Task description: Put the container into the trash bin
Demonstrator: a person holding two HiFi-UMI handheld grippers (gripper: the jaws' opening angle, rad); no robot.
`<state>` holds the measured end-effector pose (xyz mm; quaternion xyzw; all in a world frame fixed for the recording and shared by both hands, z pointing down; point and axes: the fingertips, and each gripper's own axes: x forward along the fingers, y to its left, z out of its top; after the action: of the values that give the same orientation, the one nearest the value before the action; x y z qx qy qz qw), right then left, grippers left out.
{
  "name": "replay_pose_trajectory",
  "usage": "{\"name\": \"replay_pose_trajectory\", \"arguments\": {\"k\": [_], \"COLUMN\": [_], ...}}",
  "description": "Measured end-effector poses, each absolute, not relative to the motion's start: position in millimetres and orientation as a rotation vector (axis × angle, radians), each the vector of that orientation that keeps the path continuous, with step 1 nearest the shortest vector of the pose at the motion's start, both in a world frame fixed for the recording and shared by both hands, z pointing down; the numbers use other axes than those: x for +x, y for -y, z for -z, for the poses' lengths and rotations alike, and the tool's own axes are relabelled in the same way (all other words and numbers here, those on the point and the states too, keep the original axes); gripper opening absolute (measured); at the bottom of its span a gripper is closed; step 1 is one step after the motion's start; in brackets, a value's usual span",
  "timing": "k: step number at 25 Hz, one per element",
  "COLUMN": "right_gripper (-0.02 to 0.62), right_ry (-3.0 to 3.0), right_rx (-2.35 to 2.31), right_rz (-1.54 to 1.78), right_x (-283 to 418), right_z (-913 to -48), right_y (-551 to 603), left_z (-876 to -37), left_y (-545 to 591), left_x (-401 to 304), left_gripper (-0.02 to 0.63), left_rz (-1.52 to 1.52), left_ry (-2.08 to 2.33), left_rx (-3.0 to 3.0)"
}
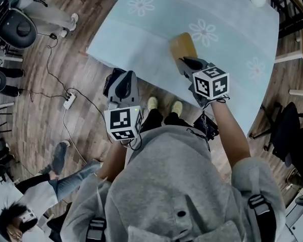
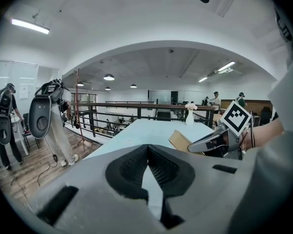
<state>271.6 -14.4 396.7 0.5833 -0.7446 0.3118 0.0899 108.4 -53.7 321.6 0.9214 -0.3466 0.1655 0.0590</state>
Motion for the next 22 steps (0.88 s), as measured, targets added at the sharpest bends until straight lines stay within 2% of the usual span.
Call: {"name": "replay_pose_trajectory", "arguments": {"k": [22], "right_gripper": [0.035], "right_ry": [2.494], "right_rx": [1.040], "right_rz": [-0.762], "right_x": [35], "right_z": [-377], "right_y": [131], "left_z": [-313], "left_y": [90], "left_x": [-104], "left_gripper": [0.020], "left_rz": [-0.403], "left_ry": [1.656], "left_rx": [2.371]}}
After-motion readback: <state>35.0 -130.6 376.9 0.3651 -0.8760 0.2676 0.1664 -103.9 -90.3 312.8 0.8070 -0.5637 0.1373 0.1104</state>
